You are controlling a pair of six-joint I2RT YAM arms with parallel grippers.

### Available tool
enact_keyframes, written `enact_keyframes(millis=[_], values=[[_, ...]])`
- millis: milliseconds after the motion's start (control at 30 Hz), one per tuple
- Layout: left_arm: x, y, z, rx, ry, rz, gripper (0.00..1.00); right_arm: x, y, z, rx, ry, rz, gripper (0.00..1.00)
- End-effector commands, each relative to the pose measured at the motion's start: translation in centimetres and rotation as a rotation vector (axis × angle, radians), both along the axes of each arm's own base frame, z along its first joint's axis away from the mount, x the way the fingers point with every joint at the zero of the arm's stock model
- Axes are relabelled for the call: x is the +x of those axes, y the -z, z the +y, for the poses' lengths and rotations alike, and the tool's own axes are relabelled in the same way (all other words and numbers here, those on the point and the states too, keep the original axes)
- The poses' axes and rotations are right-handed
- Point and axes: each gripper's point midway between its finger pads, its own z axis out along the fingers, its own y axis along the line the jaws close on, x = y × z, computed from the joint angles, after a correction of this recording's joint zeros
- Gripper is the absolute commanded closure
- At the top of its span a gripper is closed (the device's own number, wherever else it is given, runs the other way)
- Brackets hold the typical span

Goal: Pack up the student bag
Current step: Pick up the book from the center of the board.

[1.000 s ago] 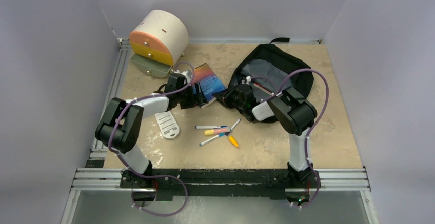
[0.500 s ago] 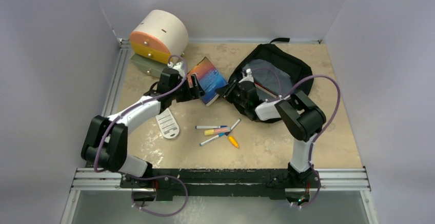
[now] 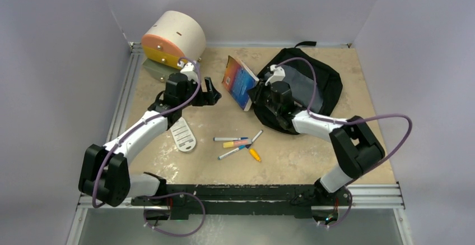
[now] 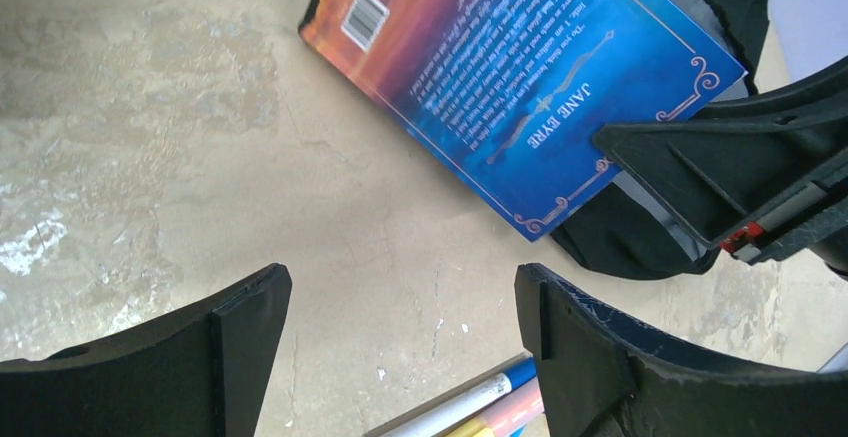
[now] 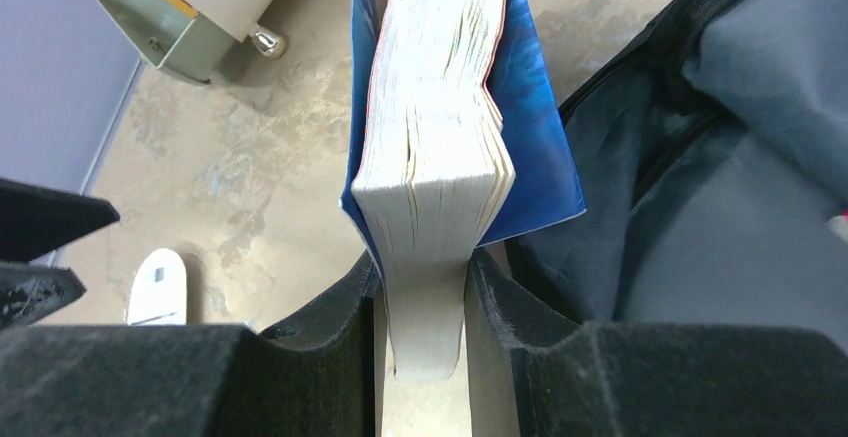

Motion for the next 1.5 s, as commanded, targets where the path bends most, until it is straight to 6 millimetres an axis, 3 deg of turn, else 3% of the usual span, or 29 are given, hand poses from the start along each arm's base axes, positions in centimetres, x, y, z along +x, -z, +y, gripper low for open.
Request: enact_keyframes(millis=[0,200,300,400,533,767,1067,1333,1467], values=[[0.1,-2.9,-0.9,-0.02,0.073,-0.142,0.17,0.6,-11.1,-0.7,0.073,0.023,-0.295,1.0],[-0.5,-3.4,-1.4,-0.146,0.035,-0.113,0.17,0.0,-13.2,0.7,0.27,0.029,-0.104,1.0],[-0.7,-4.7,-1.8,-0.242,0.006,-0.094,0.16,-0.5,-13.6,1.4,0.404,0.031,-0.012,1.0],[-1.2,-6.5,-2.7,-0.277,0.085,-0.162,0.16,-0.3,-13.3,1.3,0.522,0.073,0.105,1.0],[-2.0,-7.3,-3.1,-0.151,0.233,-0.324,0.16,0.7,-12.6,0.1,0.608,0.091,0.25,1.0],[-3.0,-7.8,-5.1,0.09,0.396,-0.487,0.16,1.7,-12.7,-1.5,0.658,0.148,0.303,1.0],[-2.6,-8.4,-11.2,0.331,0.462,-0.655,0.16,1.5,-11.1,-0.8,0.671,0.178,0.459,1.0],[-2.4,-5.5,-14.7,0.508,0.566,-0.688,0.16,0.9,-11.4,-0.6,0.685,0.152,0.464,1.0],[-0.8,-4.0,-14.2,0.633,0.526,-0.667,0.16,0.7,-11.9,-0.6,0.685,0.143,0.455,1.0]])
